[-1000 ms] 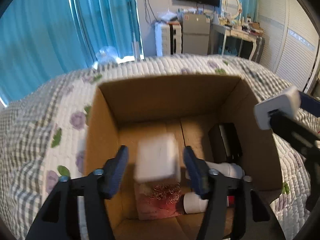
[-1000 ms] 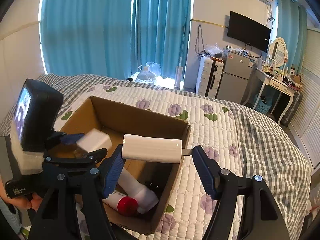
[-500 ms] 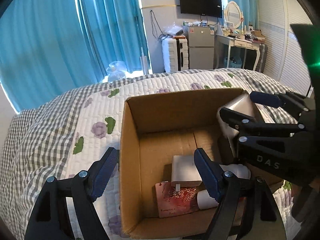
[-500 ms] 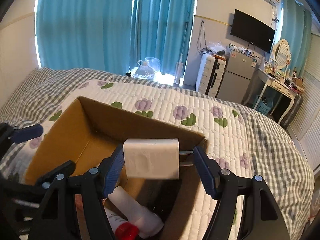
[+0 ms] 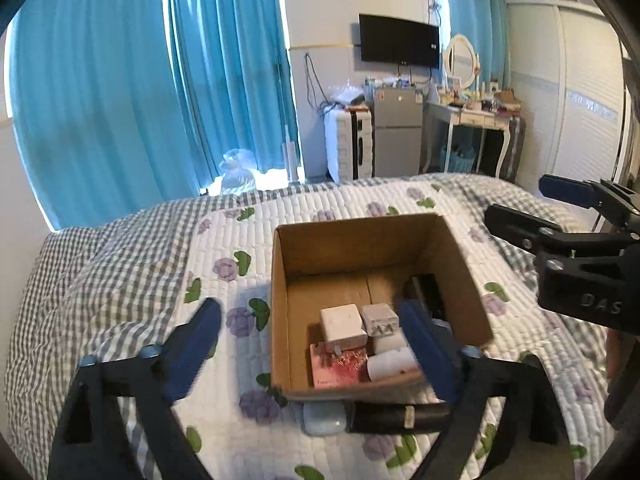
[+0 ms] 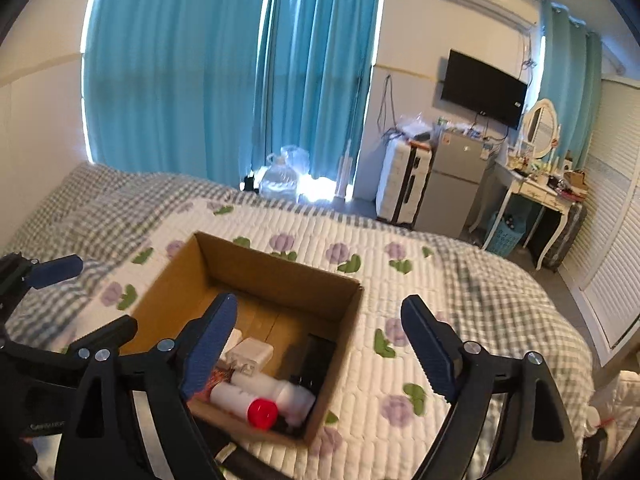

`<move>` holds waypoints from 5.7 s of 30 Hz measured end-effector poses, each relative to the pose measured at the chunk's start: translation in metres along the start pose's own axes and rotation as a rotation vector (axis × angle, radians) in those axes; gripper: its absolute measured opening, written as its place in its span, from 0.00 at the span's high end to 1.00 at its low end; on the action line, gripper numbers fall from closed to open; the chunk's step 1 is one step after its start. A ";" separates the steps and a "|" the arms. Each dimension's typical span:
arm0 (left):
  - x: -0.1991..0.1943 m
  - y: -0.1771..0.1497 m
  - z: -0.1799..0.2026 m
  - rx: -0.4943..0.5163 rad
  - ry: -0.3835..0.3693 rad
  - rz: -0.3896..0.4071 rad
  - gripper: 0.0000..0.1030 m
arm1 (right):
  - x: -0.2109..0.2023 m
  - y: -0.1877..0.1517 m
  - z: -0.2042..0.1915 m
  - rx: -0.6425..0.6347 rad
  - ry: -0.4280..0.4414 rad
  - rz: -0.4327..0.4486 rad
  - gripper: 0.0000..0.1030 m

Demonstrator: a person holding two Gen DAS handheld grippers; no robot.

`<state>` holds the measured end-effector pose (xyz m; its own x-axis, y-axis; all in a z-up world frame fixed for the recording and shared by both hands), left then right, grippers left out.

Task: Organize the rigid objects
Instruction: 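Grasp the black remote with the right gripper, then grasp the white earbuds case with the left gripper while the right gripper holds the remote, then release the earbuds case into the box with the left gripper while the right gripper drops the remote in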

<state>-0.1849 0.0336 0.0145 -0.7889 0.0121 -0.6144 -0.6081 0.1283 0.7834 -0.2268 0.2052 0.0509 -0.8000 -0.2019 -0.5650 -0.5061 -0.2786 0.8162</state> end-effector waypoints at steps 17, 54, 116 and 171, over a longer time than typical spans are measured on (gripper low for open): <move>-0.019 -0.105 -0.020 -0.084 0.084 -0.076 0.00 | -0.038 -0.108 -0.043 -0.070 0.106 -0.104 0.08; 0.039 -0.169 -0.006 -0.085 0.060 -0.355 0.00 | 0.008 -0.209 -0.056 0.129 0.211 -0.368 0.82; 0.049 -0.152 0.024 -0.133 -0.045 -0.349 0.51 | 0.013 -0.193 0.016 0.415 0.022 -0.308 0.82; 0.104 0.001 0.009 -0.042 0.001 -0.182 0.29 | 0.098 -0.045 -0.006 0.123 0.216 -0.187 0.82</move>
<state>-0.2665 0.0443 -0.0499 -0.6658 -0.0080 -0.7461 -0.7438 0.0864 0.6628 -0.2807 0.1920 -0.0423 -0.6094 -0.3563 -0.7083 -0.6836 -0.2164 0.6971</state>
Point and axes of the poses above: each gripper's, at about its wrist camera, not at the fingertips, and x roughly the way its jaws point, z to its right, y to its top, the point moved 3 cm from there along x, roughly the way its jaws point, and after that the axes turned 1 degree about -z, right-handed, at the moved point
